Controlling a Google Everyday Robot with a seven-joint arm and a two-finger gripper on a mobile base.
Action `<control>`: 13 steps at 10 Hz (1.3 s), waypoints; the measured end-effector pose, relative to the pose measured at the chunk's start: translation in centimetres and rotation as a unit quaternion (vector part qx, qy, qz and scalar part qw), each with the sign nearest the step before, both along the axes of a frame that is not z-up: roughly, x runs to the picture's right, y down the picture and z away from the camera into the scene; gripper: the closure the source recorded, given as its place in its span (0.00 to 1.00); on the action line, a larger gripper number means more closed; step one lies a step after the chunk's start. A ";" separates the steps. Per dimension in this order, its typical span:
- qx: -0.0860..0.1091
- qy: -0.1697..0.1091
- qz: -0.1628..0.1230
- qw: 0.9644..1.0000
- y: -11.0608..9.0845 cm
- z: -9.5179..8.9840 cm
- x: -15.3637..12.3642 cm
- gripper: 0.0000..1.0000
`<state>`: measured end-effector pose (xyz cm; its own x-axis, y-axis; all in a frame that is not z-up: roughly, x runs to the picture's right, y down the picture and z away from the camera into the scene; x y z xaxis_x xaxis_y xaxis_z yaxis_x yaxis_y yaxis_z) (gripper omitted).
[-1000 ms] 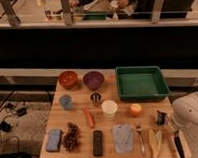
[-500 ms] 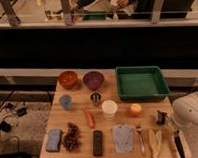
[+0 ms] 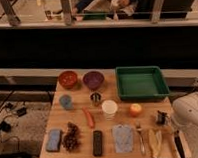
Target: Wipe table surface with brush
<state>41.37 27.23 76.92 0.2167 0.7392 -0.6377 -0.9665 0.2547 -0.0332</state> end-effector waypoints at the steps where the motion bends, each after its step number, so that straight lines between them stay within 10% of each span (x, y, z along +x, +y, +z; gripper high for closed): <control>1: 0.000 0.000 0.000 1.000 0.0 0.0 0.0 0.70; 7: 0.000 0.000 0.000 1.000 0.0 0.0 0.0 0.74; 13: 0.000 0.000 0.000 1.000 0.0 0.0 0.0 0.24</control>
